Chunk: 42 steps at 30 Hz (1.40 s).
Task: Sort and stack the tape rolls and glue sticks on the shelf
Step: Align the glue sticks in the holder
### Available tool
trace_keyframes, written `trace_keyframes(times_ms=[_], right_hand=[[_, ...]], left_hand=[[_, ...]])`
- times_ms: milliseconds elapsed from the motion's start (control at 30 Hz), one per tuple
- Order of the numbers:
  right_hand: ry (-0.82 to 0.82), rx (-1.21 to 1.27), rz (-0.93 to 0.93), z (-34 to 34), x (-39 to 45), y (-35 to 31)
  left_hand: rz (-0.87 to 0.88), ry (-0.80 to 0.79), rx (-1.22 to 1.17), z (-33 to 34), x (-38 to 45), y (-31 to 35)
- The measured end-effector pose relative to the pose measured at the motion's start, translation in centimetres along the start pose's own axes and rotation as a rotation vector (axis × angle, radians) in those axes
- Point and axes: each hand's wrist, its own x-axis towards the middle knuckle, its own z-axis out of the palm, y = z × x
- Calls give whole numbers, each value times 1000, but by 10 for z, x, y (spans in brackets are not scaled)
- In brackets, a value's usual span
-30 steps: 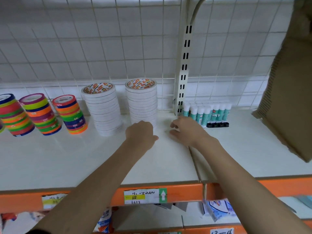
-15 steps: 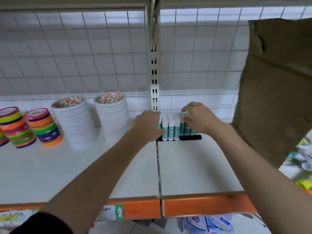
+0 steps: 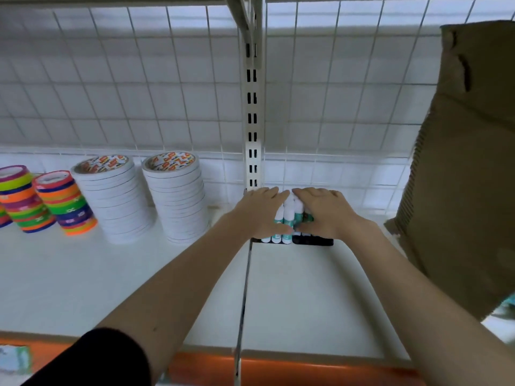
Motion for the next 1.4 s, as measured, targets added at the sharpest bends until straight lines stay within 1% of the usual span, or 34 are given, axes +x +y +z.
trace_keyframes(times_ms=[167, 367, 533, 833, 1033, 1233, 1400], right_hand=[[64, 23, -29, 8, 0, 3], [36, 50, -43, 7, -4, 5], [46, 61, -53, 7, -5, 7], [66, 64, -53, 10, -10, 5], [33, 59, -28, 9, -12, 4], [20, 39, -22, 7, -14, 2], [-50, 38, -13, 0, -13, 0]], left_hand=[[-23, 36, -19, 8, -1, 0], [-45, -11, -47, 6, -1, 2], [-46, -37, -73, 3, -3, 2], [-28, -8, -71, 2, -12, 3], [-23, 4, -56, 5, -14, 2], [-24, -24, -48, 5, -15, 1], [-26, -40, 21, 4, -14, 0]])
